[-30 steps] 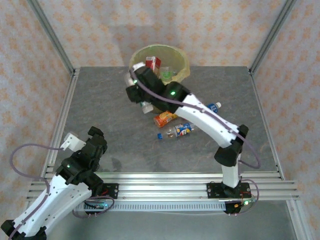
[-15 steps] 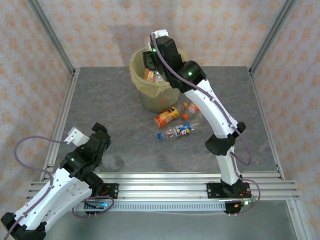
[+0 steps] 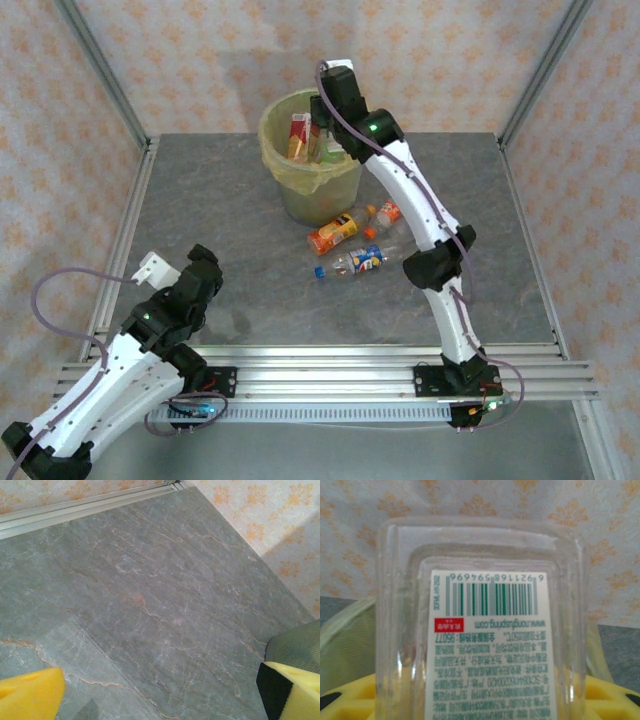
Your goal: Put the plastic bottles in the bin
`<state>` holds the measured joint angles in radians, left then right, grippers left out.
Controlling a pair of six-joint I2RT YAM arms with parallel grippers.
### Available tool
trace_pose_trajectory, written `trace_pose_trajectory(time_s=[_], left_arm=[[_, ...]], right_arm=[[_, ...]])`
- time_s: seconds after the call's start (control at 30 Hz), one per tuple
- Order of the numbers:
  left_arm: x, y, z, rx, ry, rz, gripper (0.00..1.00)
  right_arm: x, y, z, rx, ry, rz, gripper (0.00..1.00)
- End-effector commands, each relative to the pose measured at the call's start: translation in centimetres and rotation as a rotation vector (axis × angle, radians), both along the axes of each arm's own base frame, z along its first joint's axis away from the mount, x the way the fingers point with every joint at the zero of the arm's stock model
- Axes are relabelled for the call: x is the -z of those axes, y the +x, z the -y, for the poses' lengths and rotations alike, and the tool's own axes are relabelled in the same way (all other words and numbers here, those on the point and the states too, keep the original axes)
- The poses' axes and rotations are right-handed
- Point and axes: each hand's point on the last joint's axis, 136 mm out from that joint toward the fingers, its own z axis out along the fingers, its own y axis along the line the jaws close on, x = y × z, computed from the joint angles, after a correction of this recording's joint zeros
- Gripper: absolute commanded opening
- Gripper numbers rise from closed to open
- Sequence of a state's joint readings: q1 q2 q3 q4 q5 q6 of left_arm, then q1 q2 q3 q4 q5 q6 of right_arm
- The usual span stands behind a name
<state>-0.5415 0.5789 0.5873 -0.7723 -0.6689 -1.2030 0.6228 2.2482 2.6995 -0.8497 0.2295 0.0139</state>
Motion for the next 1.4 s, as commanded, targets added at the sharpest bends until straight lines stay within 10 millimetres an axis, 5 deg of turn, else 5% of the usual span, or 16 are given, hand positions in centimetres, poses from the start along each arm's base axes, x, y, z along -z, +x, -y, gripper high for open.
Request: trace_pose_trajectory(time_s=[0.0, 0.4, 0.53, 0.7, 0.8, 0.93, 1.17, 1.37], left_arm=[[-1.3, 0.2, -0.2, -0.012, 0.013, 0.029, 1.00], [-1.4, 0.5, -0.1, -0.010, 0.026, 0.022, 1.00], [-1.2, 0.5, 0.0, -0.003, 0.026, 0.012, 1.00], [-1.3, 0.6, 0.1, -0.001, 0.024, 0.012, 1.00], [-1.4, 0.5, 0.0, -0.003, 0.025, 0.012, 1.00], [-1.4, 0.5, 0.0, -0.004, 0.024, 0.012, 1.00], [-1.4, 0.3, -0.2, -0.010, 0.032, 0.013, 1.00], [-1.5, 0.4, -0.2, -0.011, 0.034, 0.014, 1.00]], right_arm=[[-0.9, 1.3, -0.4, -0.016, 0.062, 0.041, 0.46], [3.6, 3.3, 0.2, 0.006, -0.050, -0.018, 0.60], [3.5, 3.3, 0.6, 0.011, -0.070, -0.017, 0.77], [2.0, 2.9, 1.0, 0.013, -0.068, 0.010, 0.86], [0.7, 2.6, 1.3, 0.015, -0.062, 0.034, 0.84], [-0.1, 2.2, 1.4, 0.012, -0.054, 0.043, 0.66], [1.1, 1.6, 1.5, 0.003, -0.059, -0.014, 0.52], [0.7, 0.7, 3.5, 0.081, -0.090, -0.028, 0.50]])
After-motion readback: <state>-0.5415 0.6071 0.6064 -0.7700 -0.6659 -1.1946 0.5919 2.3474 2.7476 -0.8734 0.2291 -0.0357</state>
